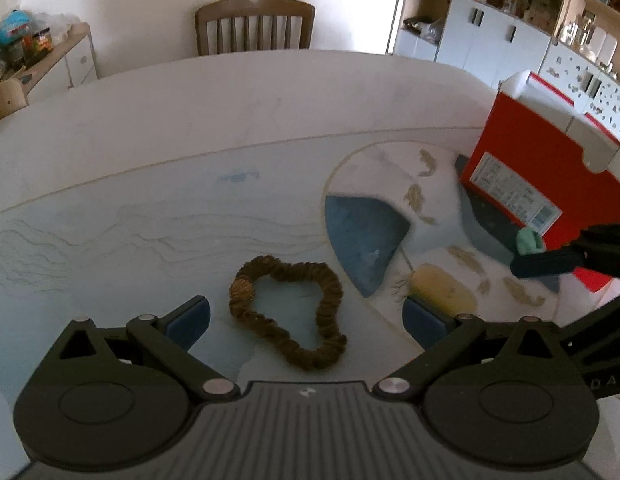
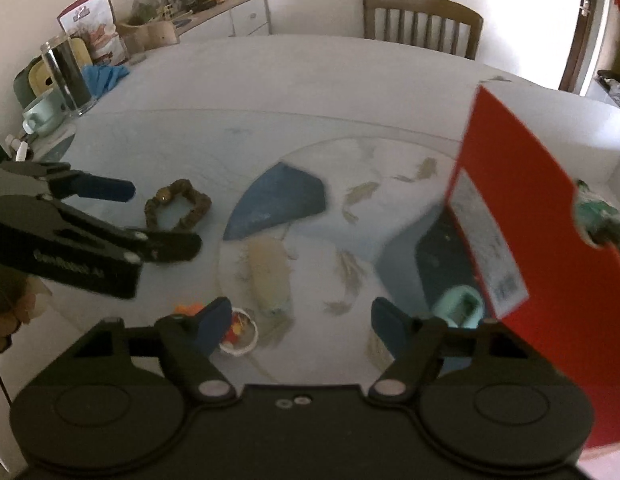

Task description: Organize objects

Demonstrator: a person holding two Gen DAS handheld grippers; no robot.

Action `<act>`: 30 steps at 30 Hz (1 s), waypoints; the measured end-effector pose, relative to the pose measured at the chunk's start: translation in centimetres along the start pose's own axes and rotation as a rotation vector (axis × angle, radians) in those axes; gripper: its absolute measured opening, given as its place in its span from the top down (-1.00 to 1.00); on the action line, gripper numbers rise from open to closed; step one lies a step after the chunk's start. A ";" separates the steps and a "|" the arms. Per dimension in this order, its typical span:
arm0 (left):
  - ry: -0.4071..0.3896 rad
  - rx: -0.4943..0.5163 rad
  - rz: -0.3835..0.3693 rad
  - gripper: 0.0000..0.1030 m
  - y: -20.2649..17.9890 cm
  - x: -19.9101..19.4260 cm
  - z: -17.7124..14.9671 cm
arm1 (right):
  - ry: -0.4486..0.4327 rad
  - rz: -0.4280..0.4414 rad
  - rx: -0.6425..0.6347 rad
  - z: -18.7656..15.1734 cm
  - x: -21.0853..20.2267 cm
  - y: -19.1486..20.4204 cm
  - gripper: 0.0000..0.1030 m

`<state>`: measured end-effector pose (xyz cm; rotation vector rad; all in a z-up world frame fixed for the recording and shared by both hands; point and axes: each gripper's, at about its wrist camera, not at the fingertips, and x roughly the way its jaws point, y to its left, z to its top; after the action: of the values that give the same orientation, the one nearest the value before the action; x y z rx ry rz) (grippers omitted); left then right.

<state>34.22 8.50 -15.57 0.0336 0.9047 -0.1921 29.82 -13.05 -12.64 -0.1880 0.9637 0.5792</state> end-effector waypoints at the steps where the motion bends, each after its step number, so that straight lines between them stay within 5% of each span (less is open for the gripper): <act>1: 0.006 0.004 -0.001 -1.00 0.0 0.3 0.0 | 0.004 0.004 -0.006 0.2 0.3 0.2 -0.45; 15: 0.014 0.000 0.033 -0.78 0.3 1.4 -0.2 | 0.037 0.032 -0.055 1.5 2.2 0.9 0.13; 20: 0.015 0.054 0.059 -0.22 -0.7 1.3 0.0 | 0.037 0.027 -0.068 1.7 2.2 1.2 0.46; 22: 0.017 0.060 0.048 0.22 -0.9 1.1 0.2 | 0.040 0.032 -0.071 1.7 2.2 1.2 0.57; 25: 0.026 0.060 0.048 0.62 -1.1 1.0 0.4 | 0.041 0.035 -0.076 1.8 2.1 1.4 0.63; 30: 0.027 0.036 0.040 0.71 -1.1 0.4 0.4 | 0.027 0.030 -0.067 1.8 1.5 1.1 0.63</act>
<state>34.61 7.27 -15.57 0.0875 0.9268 -0.1707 31.10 -10.83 -12.72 -0.2419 0.9755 0.6385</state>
